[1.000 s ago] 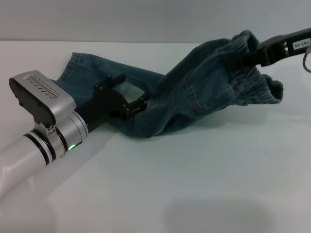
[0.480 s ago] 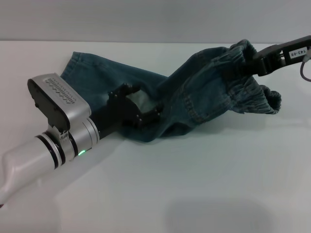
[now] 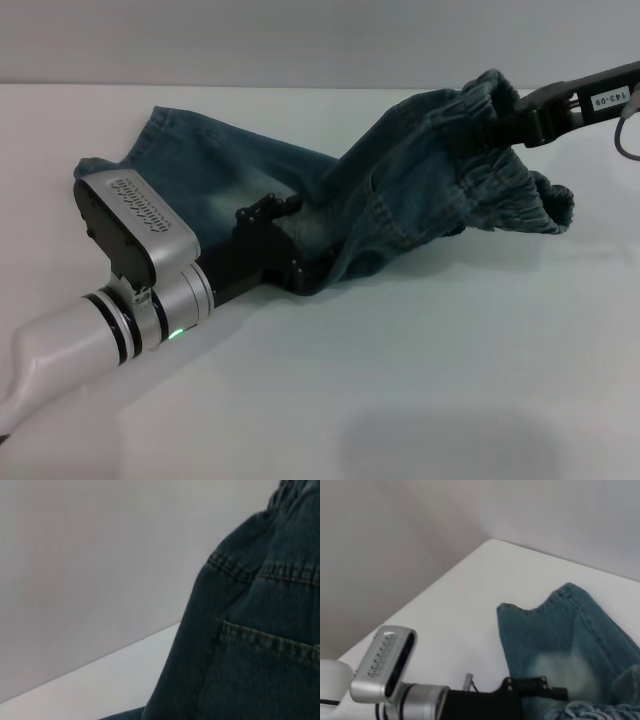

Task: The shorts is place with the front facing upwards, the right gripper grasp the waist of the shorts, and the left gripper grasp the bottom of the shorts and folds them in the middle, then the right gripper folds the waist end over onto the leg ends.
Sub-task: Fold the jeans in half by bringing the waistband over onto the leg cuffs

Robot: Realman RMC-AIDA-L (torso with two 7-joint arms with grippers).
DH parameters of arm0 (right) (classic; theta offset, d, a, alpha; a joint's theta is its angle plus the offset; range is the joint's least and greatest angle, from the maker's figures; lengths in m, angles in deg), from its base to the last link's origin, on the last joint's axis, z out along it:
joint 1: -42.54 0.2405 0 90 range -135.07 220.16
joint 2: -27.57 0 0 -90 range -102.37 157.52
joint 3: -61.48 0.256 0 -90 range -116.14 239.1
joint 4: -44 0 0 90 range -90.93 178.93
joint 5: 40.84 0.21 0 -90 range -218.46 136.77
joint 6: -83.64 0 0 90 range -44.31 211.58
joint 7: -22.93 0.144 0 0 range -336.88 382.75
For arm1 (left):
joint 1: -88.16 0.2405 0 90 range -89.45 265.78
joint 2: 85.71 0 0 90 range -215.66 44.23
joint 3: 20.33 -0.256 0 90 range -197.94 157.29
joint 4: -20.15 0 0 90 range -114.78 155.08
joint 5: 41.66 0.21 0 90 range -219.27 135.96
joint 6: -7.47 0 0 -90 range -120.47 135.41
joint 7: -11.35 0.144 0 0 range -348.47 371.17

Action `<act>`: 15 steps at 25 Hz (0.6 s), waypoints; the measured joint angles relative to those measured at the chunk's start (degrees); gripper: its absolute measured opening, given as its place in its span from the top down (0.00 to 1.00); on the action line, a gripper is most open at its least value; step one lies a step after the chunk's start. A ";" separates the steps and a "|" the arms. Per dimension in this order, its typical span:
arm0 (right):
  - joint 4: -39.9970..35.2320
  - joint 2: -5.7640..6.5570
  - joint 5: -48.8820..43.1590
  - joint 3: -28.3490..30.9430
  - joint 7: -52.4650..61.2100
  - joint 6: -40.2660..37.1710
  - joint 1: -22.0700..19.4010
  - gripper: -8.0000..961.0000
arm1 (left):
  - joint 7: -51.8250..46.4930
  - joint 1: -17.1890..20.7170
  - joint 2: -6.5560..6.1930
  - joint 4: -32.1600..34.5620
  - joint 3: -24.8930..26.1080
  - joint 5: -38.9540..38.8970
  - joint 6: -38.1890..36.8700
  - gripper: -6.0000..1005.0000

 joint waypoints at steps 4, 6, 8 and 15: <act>0.01 0.13 0.54 0.00 0.00 -0.12 0.02 0.94 | 0.00 -0.30 0.02 -0.98 0.48 0.41 0.04 0.16; 0.01 0.17 0.58 0.00 0.04 -0.16 0.13 0.94 | 0.00 -0.52 0.03 -1.48 0.61 0.45 -0.04 0.16; 0.01 0.19 0.68 0.00 0.05 -0.54 0.48 0.94 | 0.00 -0.63 0.03 -1.93 0.63 0.46 -0.20 0.16; 0.01 0.23 0.78 0.00 0.07 -0.99 1.08 0.94 | 0.02 -1.48 0.03 -3.16 1.79 2.83 -1.05 0.16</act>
